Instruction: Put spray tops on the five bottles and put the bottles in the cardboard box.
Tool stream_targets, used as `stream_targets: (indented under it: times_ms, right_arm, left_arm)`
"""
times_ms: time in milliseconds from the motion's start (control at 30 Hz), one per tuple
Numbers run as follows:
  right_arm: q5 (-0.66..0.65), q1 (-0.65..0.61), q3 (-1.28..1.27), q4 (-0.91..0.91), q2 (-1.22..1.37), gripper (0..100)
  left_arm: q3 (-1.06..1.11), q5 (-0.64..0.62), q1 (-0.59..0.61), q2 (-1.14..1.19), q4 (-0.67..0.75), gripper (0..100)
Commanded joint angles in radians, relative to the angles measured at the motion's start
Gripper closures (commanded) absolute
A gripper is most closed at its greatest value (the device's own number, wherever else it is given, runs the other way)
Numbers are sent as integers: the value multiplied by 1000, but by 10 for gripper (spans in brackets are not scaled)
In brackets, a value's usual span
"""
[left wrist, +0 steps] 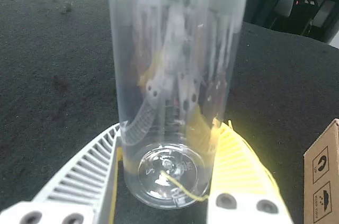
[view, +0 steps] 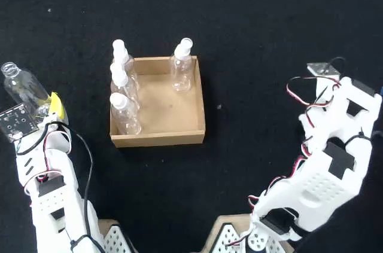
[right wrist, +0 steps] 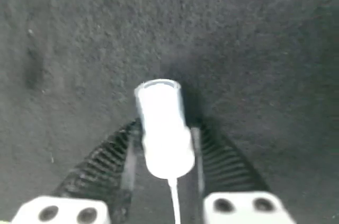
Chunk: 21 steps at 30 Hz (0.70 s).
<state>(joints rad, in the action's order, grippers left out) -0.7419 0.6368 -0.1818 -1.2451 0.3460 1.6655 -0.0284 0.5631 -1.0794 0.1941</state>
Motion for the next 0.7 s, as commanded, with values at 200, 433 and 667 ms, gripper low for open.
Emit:
stream_targets:
  times_ms: [200,433,667]
  right_arm:
    - [-385,55,-62,-38,-116,803]
    - [-351,58,-145,118,-125,805]
    - [-161,-2,-62,-46,-131,805]
  left_arm:
    - [22,0,-12,-21,23,971]
    - [22,0,-12,-21,23,971]
    - [24,0,-12,-21,21,971]
